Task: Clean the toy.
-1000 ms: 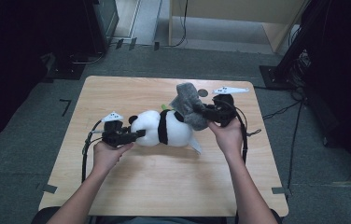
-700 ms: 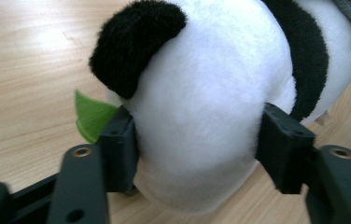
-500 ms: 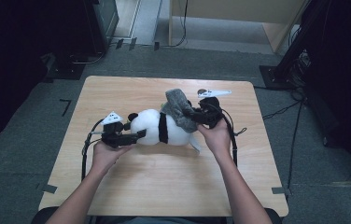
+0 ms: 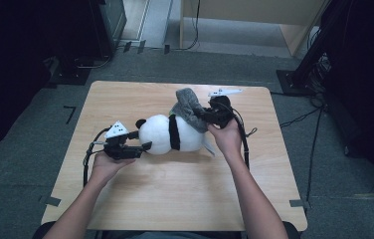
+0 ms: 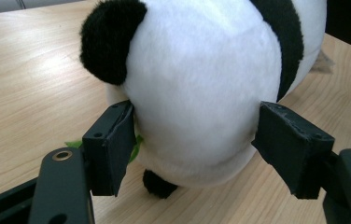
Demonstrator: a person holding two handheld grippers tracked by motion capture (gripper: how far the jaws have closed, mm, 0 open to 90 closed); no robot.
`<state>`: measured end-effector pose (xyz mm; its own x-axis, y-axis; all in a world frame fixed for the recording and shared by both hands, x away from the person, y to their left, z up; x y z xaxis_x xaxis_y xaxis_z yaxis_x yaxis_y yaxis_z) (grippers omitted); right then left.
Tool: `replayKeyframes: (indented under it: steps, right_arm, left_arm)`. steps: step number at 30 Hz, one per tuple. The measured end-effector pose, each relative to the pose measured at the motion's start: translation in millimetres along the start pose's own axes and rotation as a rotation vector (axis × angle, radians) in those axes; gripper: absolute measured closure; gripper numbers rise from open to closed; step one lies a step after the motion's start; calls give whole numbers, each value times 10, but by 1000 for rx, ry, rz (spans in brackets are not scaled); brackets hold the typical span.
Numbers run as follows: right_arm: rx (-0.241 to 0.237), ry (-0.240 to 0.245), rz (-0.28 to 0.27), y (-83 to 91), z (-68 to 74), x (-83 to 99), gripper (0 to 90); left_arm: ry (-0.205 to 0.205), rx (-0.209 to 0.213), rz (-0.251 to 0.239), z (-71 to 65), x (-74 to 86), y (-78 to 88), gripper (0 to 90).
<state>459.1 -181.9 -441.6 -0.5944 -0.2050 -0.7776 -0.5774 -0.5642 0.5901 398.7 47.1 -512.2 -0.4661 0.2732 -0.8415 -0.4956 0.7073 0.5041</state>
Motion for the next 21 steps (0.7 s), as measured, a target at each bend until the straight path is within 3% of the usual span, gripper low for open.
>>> replayKeyframes:
  steps: [4, 11, 18, 21]
  right_arm:
    - [15, 14, 12, -66, -19, -67, 791]
    - [23, -2, 20, -156, -81, -115, 790]
    - [49, 7, 19, -245, -127, -139, 789]
    - [52, -12, 9, -270, -164, -141, 788]
  left_arm:
    - [35, 20, -17, 37, 11, 6, 309]
    - [16, 3, -25, 68, 50, -126, 273]
    - [52, -2, -57, 141, 32, -238, 238]
    - [28, -13, -68, 171, 22, -296, 216]
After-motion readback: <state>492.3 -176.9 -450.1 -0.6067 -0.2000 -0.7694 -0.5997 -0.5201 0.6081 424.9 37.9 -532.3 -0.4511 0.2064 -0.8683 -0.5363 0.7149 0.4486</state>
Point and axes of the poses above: each handheld gripper's, and its own axes: y roughly backward along the jaws, x roughly out of its underside, z roughly to its left, the point moved 9 cm from there along -y, roughly forward along the jaws, and after that the axes turned 1 degree about x, right-handed, at the moved point
